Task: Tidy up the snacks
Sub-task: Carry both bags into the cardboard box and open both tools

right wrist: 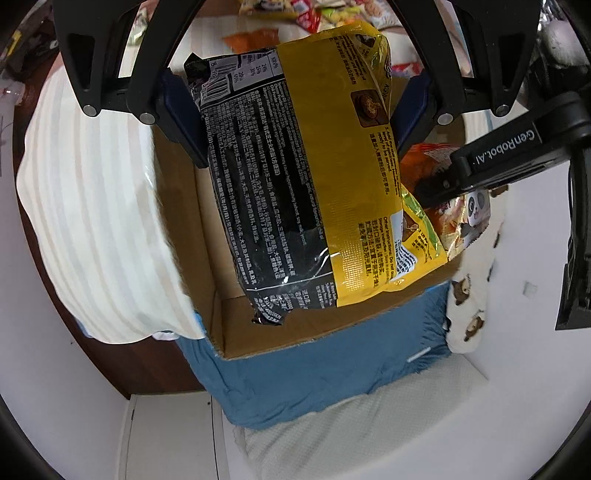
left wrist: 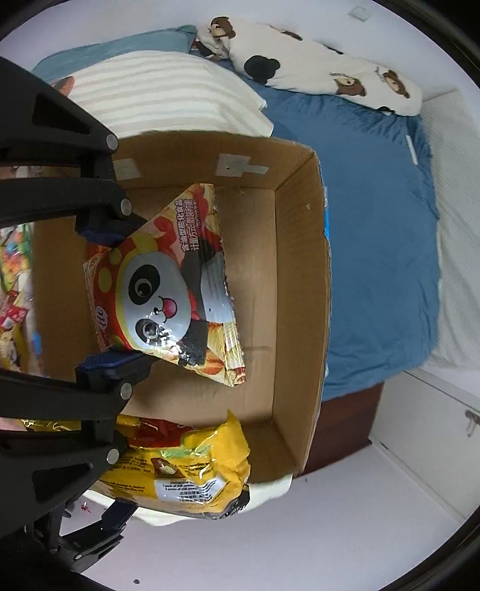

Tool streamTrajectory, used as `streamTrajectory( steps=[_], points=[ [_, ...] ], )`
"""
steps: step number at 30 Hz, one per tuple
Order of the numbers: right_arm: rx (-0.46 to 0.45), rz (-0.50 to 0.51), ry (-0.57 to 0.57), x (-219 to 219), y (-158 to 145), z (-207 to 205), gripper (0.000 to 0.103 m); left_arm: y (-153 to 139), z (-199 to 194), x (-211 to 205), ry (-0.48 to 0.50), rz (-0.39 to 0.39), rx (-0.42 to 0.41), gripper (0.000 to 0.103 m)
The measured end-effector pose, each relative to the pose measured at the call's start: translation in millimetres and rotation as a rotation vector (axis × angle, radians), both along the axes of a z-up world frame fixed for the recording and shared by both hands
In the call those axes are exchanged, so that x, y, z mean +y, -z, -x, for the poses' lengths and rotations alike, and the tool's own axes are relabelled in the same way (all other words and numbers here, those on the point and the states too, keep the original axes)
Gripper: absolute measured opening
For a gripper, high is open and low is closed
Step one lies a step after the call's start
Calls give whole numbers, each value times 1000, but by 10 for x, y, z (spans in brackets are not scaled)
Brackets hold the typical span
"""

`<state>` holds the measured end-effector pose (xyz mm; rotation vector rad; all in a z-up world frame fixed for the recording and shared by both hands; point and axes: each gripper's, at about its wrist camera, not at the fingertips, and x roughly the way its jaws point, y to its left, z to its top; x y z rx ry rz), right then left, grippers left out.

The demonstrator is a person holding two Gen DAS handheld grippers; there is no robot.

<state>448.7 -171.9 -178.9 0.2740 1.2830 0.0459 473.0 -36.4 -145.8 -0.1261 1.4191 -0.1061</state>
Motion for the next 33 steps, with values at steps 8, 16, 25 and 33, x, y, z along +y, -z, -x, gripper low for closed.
streamTrajectory(
  steps=[8, 16, 25, 33],
  points=[
    [88, 74, -36, 54, 652, -570, 92, 538, -402, 74, 9, -20, 123, 43],
    [114, 99, -52, 18, 1035, -852, 92, 757, -543, 43, 37, -17, 172, 43],
    [171, 71, -105, 55, 1305, -898, 97, 873, -648, -54, 36, -54, 199, 71],
    [164, 88, -137, 67, 1268, -859, 101, 811, -633, 49, 18, -50, 145, 87]
  ],
)
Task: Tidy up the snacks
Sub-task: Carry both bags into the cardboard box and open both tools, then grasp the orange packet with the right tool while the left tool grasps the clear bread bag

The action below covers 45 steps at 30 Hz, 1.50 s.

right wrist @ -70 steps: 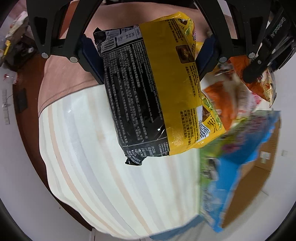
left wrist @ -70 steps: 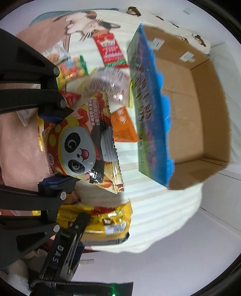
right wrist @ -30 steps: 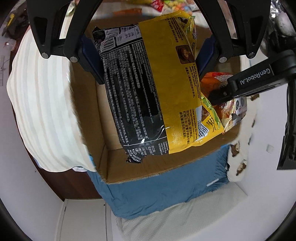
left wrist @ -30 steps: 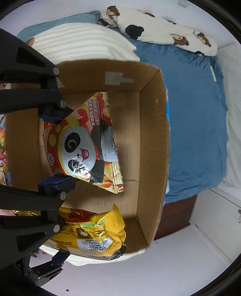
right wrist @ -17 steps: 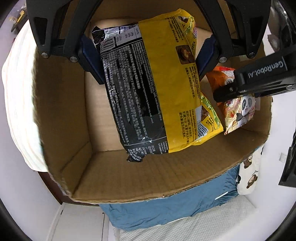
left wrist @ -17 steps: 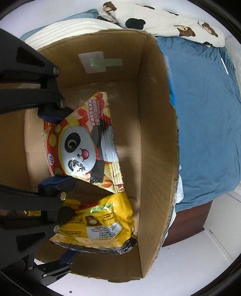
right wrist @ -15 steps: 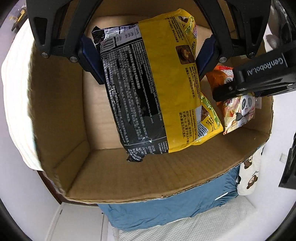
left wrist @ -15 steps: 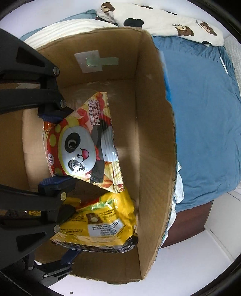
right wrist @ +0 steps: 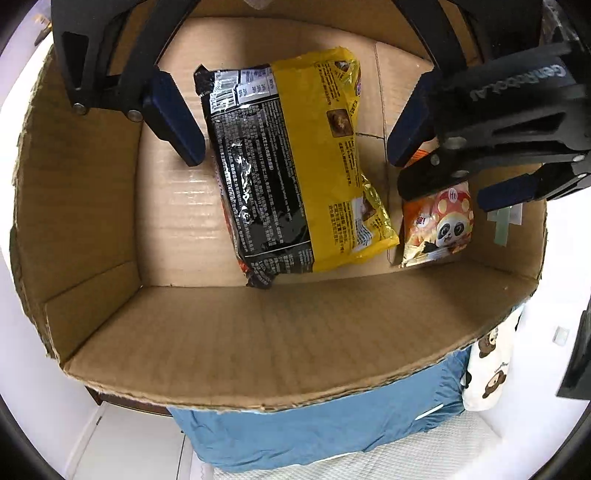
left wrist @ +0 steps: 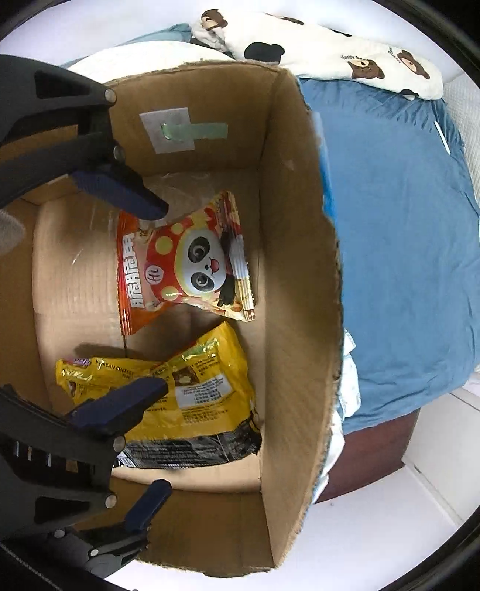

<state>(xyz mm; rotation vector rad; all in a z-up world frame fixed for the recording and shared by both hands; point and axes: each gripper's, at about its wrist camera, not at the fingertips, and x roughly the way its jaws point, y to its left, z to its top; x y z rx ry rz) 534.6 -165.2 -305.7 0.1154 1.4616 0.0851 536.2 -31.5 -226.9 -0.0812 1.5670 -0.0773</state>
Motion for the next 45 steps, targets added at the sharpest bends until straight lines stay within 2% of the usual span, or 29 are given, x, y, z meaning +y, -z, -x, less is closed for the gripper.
streamTrajectory(
  steps=[5, 13, 18, 26, 29, 34, 37, 39, 45],
  points=[
    [-5, 10, -14, 53, -107, 102, 101, -141, 91, 45, -12, 23, -48, 87],
    [-53, 12, 14, -2, -413, 431, 101, -550, 365, 61, -4, -15, -192, 87],
    [-108, 38, 13, -58, -709, 810, 101, -826, 688, 70, -2, -29, -274, 87],
    [-222, 40, 10, 22, -1257, 1335, 101, -1253, 1285, 98, -10, -9, -378, 87],
    [-258, 21, 20, 61, -1452, 1542, 101, -1426, 1532, 107, -20, 3, -413, 87],
    [-266, -27, 28, 76, -1618, 1944, 101, -1623, 1959, 174, -37, 12, -460, 87],
    [-244, -52, 39, 55, -1580, 2236, 101, -1623, 2281, 272, -62, 0, -474, 87],
    [-217, -61, 43, 32, -1433, 2359, 101, -1542, 2452, 332, -77, -22, -467, 87],
    [-106, -45, 77, -63, -765, 2579, 100, -867, 2739, 439, -103, -66, -329, 87]
  ],
)
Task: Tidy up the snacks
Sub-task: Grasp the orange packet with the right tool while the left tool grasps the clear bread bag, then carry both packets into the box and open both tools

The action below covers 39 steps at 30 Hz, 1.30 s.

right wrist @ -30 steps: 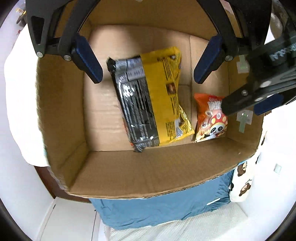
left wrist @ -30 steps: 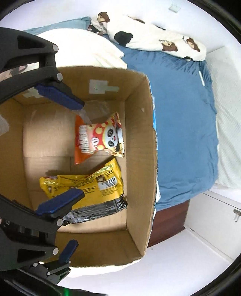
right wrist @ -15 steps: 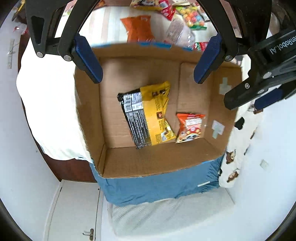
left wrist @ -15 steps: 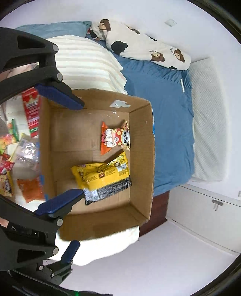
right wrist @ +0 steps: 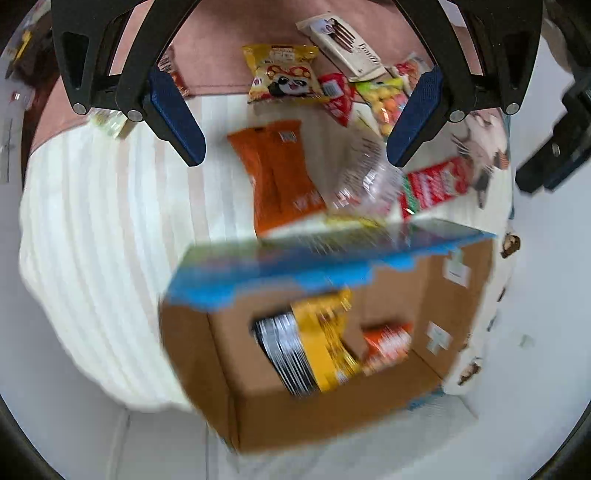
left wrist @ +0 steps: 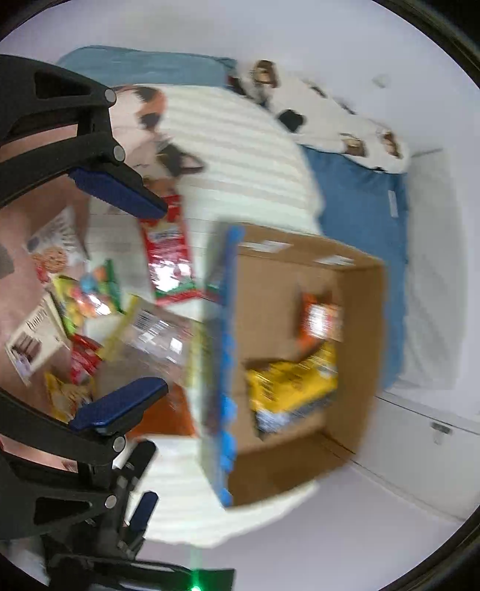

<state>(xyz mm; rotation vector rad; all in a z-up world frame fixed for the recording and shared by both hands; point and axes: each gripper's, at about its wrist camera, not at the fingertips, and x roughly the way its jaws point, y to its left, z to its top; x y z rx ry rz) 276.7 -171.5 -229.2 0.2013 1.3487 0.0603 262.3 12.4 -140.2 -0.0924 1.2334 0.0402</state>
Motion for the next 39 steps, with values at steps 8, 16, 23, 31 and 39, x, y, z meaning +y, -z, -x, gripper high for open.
streamTrajectory(
  steps=[8, 16, 23, 31, 39],
  points=[
    [118, 54, 15, 52, 847, -143, 79, 881, -39, -157, 67, -69, 170, 87],
    [134, 81, 79, -263, 1040, -75, 59, 1267, -273, -527, 202, -69, 265, 87],
    [189, -50, 156, -648, 1059, 25, 66, 1552, -509, -836, 282, -50, 352, 87],
    [186, 36, 119, -542, 1106, 69, 58, 1504, -452, -732, 141, 62, 344, 65],
    [255, -36, 83, -581, 1144, 350, 57, 1464, -18, -582, 46, 55, 347, 64]
  ],
)
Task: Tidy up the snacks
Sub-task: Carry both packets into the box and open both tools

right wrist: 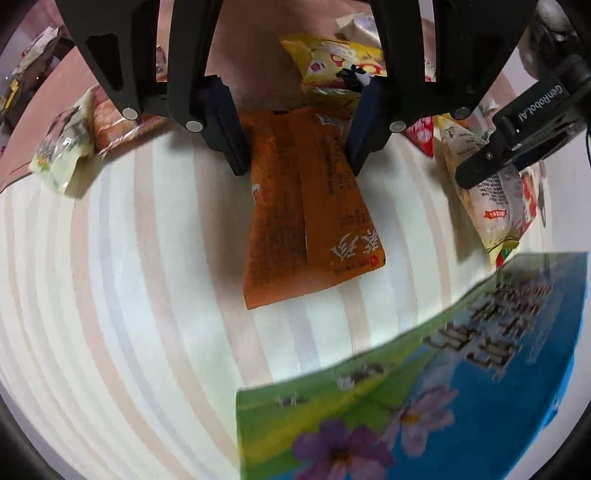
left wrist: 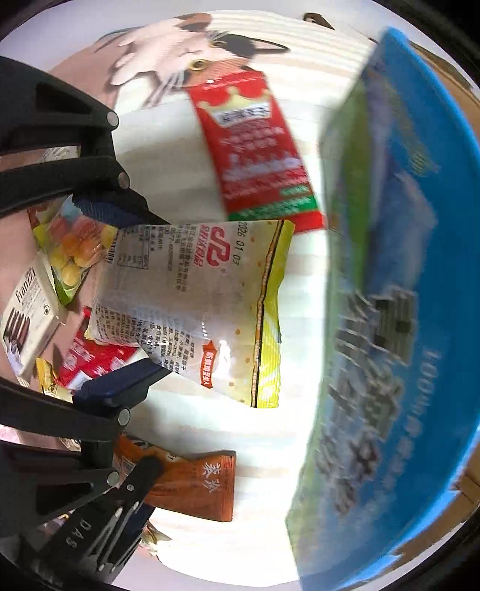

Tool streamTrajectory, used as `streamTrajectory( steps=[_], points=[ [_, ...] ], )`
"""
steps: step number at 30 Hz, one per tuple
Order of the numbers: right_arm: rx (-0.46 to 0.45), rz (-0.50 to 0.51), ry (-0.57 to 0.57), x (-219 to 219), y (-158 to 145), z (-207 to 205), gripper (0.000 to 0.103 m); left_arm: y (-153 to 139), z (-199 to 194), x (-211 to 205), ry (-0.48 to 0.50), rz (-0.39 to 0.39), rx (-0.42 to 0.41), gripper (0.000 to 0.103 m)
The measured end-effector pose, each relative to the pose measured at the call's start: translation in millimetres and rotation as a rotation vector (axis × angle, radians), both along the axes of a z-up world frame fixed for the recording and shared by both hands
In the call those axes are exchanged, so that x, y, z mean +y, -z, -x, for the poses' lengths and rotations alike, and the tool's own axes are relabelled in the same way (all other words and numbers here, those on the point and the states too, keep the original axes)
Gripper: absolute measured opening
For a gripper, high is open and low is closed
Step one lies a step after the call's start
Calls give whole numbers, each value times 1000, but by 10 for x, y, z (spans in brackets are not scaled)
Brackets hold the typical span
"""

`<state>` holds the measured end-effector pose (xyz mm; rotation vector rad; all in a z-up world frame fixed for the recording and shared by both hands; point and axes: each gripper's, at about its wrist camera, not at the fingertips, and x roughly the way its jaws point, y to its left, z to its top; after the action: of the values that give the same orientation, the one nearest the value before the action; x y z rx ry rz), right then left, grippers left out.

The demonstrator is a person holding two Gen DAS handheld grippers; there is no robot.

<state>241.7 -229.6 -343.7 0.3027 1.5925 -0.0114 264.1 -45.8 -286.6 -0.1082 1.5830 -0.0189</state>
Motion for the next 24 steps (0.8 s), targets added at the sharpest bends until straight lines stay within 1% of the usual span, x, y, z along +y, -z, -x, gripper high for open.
streamTrajectory(
  steps=[3, 5, 7, 10, 11, 13, 16, 17, 18, 20, 22, 23, 24],
  points=[
    [-3, -14, 23, -22, 35, 61, 58, 131, 69, -38, 10, -16, 19, 64],
    [-8, -9, 32, -45, 77, 92, 61, 226, 63, -39, 13, -23, 21, 66],
    [-13, 13, 28, -23, 113, 130, 62, 287, 83, -74, 5, -21, 21, 66],
    [-29, 72, -1, 212, 209, 245, 62, 368, 123, -167, 3, -29, 11, 64],
    [-38, 92, -8, 255, 215, 270, 62, 422, 101, -133, 2, -31, 5, 64],
    [-54, 117, -10, 316, 208, 293, 61, 450, 68, -140, 8, -38, -5, 63],
    [-78, 142, -7, 372, 203, 376, 54, 475, 98, -204, 2, -41, -20, 61],
    [-89, 139, -4, 376, 187, 414, 52, 464, 126, -215, 0, -43, -24, 60],
    [-95, 140, -6, 479, 142, 464, 51, 399, 96, -147, 3, -47, -24, 60],
    [-110, 127, -6, 492, 79, 524, 47, 322, 150, -182, 8, -43, -32, 59],
    [-125, 102, 5, 562, -118, 515, 46, 172, 211, -149, 13, -38, -50, 58],
    [-134, 89, 10, 470, -191, 525, 46, 84, 207, -103, 14, -29, -56, 58],
    [-146, 75, 15, 474, -243, 546, 46, -12, 250, -98, 12, -12, -73, 58]
  ],
)
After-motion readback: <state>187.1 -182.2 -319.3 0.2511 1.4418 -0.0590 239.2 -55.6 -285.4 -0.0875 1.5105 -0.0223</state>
